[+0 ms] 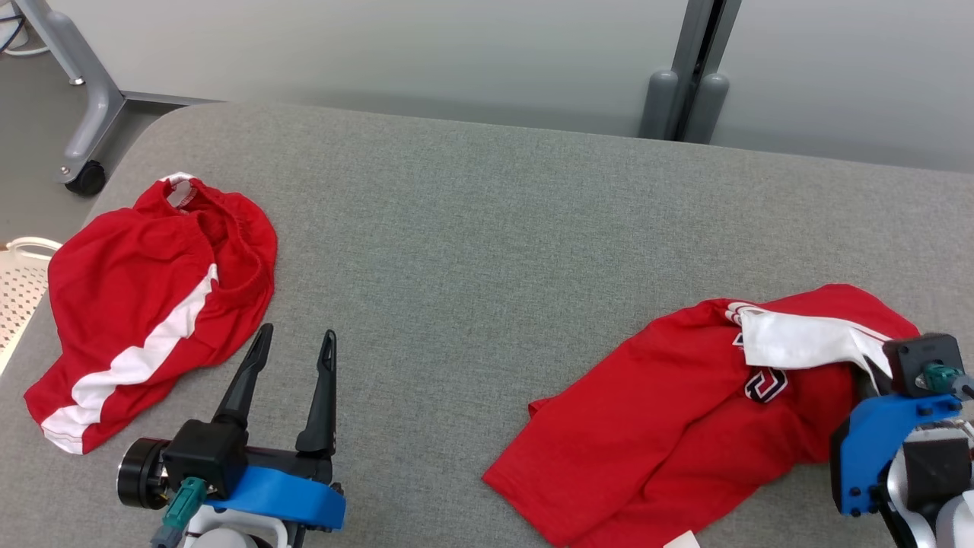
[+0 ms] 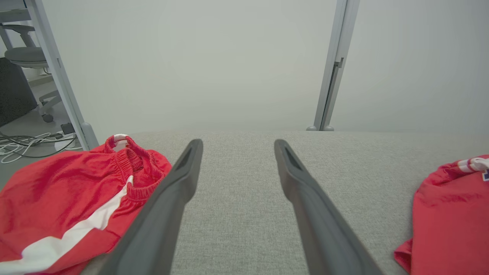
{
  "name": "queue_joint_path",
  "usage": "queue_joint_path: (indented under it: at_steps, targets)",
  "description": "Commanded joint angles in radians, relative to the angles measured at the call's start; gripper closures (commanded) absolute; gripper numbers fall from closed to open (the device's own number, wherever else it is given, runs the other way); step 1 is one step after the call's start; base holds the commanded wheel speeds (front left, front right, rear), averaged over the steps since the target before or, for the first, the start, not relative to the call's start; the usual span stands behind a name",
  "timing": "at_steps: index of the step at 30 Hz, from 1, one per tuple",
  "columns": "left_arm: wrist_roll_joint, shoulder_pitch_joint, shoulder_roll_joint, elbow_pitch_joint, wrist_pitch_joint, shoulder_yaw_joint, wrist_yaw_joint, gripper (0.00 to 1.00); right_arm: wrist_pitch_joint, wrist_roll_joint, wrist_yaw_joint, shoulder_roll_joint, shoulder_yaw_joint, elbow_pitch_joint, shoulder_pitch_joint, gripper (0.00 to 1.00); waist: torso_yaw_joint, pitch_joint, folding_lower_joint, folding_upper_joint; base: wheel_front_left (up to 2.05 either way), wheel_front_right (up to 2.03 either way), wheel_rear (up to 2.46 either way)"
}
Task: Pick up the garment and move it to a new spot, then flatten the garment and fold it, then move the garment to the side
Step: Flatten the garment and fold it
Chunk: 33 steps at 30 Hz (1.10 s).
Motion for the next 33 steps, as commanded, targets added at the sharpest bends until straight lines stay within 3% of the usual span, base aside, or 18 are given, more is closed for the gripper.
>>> queue_joint_path:
  at_steps: [1, 2, 3, 4, 7, 18, 22, 33]
  targets:
    - [-0.003, -0.010, 0.002, 0.002, -0.004, 0.002, -0.002, 0.00, 0.012, -0.005, 0.000, 0.015, -0.030, 0.025, 0.028, 1.00, 0.000, 0.000, -0.0001, 0.0000, 0.00, 0.00, 0.00]
    - [-0.003, -0.012, 0.001, 0.003, -0.004, 0.002, -0.003, 0.00, 0.020, -0.008, 0.000, 0.023, -0.046, 0.038, 0.034, 1.00, 0.000, 0.001, -0.0001, 0.0000, 0.00, 0.00, 0.00]
    - [-0.003, -0.014, 0.001, 0.005, -0.005, 0.001, -0.003, 0.00, 0.024, -0.005, 0.000, 0.033, -0.053, 0.044, 0.040, 0.66, 0.000, 0.001, -0.0001, 0.0000, 0.00, 0.00, 0.00]
    - [-0.002, -0.015, 0.001, 0.006, -0.005, 0.000, -0.003, 0.00, 0.031, 0.003, 0.000, 0.042, -0.059, 0.044, 0.045, 0.00, -0.001, 0.000, -0.0001, 0.0000, 0.00, 0.00, 0.00]
    - [-0.002, -0.013, 0.002, 0.008, -0.005, 0.000, -0.002, 0.00, 0.048, 0.016, 0.000, 0.052, -0.065, 0.036, 0.063, 0.00, -0.003, -0.004, -0.0001, 0.0000, 0.00, 0.00, 0.00]
    - [-0.006, 0.007, 0.006, 0.006, -0.007, 0.003, 0.004, 0.00, 0.100, 0.075, 0.000, 0.083, 0.005, -0.184, 0.146, 0.00, -0.040, -0.032, -0.0001, 0.0000, 0.00, 0.00, 0.00]
    - [-0.006, 0.003, 0.006, 0.007, -0.007, 0.000, 0.002, 0.00, 0.112, 0.043, 0.000, 0.068, 0.044, -0.171, 0.134, 0.00, -0.046, -0.034, -0.0001, 0.0000, 0.00, 0.00, 0.00]
    - [-0.012, 0.005, 0.013, 0.008, -0.006, -0.006, 0.000, 0.00, 0.127, -0.031, 0.000, -0.060, 0.148, -0.037, 0.029, 0.00, -0.037, -0.040, -0.0001, 0.0000, 0.00, 0.00, 0.00]
